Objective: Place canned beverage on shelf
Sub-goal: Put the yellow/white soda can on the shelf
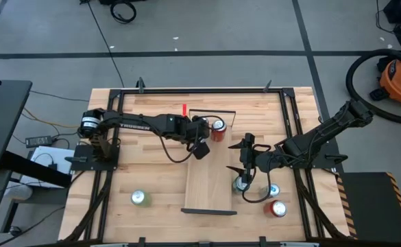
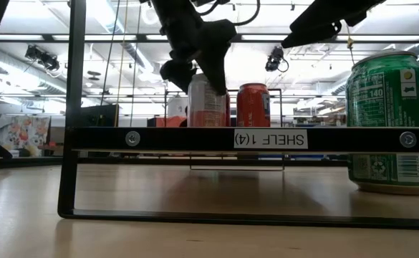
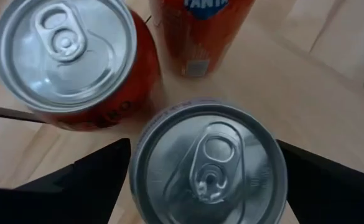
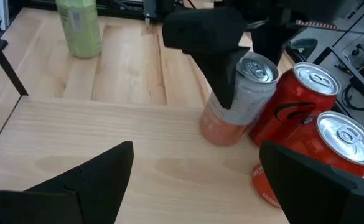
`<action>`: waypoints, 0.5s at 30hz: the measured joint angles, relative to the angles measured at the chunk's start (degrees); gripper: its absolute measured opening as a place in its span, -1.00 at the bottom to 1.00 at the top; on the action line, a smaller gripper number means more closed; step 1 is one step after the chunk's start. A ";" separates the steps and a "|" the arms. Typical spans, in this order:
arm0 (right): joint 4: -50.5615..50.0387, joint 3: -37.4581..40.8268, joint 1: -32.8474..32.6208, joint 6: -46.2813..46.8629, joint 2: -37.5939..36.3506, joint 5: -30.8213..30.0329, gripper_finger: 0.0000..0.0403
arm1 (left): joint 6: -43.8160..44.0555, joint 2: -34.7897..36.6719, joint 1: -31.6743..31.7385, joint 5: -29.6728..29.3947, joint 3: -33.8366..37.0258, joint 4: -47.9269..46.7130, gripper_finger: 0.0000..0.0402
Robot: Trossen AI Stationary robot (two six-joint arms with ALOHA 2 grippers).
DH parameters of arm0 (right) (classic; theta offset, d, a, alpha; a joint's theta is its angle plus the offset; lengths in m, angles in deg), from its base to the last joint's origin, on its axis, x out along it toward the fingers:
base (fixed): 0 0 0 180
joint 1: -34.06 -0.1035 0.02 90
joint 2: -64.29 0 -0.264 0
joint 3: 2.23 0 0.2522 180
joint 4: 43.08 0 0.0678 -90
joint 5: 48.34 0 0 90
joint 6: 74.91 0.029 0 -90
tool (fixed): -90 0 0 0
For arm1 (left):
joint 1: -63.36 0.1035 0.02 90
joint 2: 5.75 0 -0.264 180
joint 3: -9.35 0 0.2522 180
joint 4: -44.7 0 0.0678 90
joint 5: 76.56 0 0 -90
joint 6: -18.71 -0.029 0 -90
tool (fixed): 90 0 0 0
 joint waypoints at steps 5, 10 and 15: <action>-0.45 0.00 0.00 0.26 0.00 0.26 0.79 | -0.23 0.00 -0.35 0.35 0.00 -0.67 0.94; -0.43 0.01 0.00 0.51 0.00 0.30 0.79 | -1.10 0.00 -0.40 0.42 0.00 -0.94 0.85; -0.26 0.00 0.00 0.47 0.00 0.31 0.79 | -1.08 0.00 -0.39 0.40 0.00 -0.92 0.62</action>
